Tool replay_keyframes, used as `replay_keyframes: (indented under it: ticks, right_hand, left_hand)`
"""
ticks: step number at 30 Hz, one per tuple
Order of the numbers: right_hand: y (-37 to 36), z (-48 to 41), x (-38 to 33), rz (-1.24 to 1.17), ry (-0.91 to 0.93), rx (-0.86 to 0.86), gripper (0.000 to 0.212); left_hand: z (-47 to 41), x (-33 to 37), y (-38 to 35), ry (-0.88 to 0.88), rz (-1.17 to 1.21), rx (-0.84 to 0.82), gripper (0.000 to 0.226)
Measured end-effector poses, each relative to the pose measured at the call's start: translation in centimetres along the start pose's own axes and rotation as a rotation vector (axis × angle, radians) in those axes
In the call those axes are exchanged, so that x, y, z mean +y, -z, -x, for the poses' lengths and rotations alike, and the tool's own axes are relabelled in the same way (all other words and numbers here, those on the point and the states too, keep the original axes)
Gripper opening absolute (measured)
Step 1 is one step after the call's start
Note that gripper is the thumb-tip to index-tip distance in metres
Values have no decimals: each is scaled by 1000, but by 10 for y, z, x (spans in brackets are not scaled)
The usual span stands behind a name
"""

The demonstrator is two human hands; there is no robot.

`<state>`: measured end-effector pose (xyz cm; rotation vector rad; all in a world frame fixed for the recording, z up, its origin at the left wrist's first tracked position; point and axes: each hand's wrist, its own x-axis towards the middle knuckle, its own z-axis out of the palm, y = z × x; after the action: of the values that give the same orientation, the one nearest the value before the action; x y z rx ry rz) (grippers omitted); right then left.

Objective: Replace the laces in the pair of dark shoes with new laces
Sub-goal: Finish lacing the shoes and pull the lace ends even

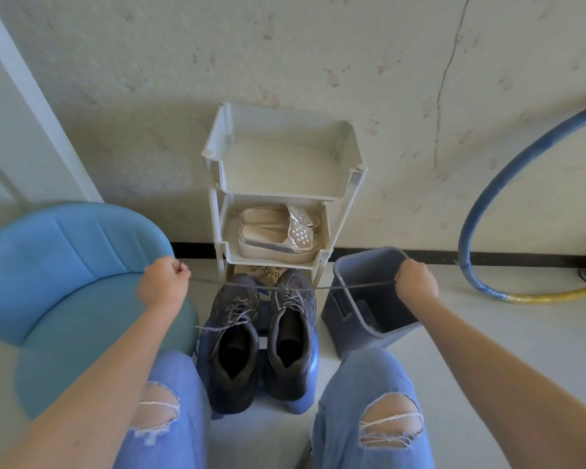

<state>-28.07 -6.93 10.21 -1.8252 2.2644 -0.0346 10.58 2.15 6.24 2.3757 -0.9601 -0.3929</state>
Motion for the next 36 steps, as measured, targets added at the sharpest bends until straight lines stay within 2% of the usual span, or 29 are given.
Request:
replay_keyframes:
  ticks: [3,5,7,8,10,11,12,14,16,20,23,25,28,31,33,36]
  right_hand:
    - [-16,5,-9,113,17,-114,19]
    - [-25,7,-27,180,84,-202,18]
    - [-34,8,-49,268,202,-237,22]
    - [-39,8,-59,299,268,-223,27]
    - [-48,9,-76,264,387,-271,37]
    - [-51,11,-82,200,431,-353,45]
    - [-53,14,-85,141,469,-443,54]
    - [-59,22,-89,95,533,-572,64]
    - [-67,27,-88,126,567,-587,62]
    - [-84,29,-83,90,586,-584,44]
    - [-94,29,-79,93,599,-526,30]
    - [-99,29,-79,131,616,-439,21]
    - [-101,22,-79,320,574,-249,24]
    - [-93,14,-64,523,377,-146,27]
    - [-90,9,-50,570,275,-183,30]
    - [-95,7,-50,382,298,-429,44]
  left_hand:
    - [1,-5,-14,-52,-111,-119,18]
    - [10,10,-28,-218,-171,-212,41]
    - [22,30,-43,-389,-237,-226,59]
    - [28,41,-50,-464,-253,-207,60]
    - [40,57,-63,-592,-216,-212,41]
    - [44,61,-68,-598,-188,-281,28]
    - [48,64,-73,-579,-179,-388,28]
    - [54,63,-79,-524,-241,-645,46]
    - [56,56,-82,-528,-320,-772,61]
    - [53,43,-82,-372,-109,-968,78]
    - [48,38,-81,-417,-136,-995,79]
    - [45,35,-82,-424,-108,-1015,71]
    - [37,33,-78,-401,0,-931,49]
    - [26,30,-73,-381,26,-805,17]
    - [23,28,-71,-382,-57,-705,12]
    - [32,30,-78,-406,-162,-763,18]
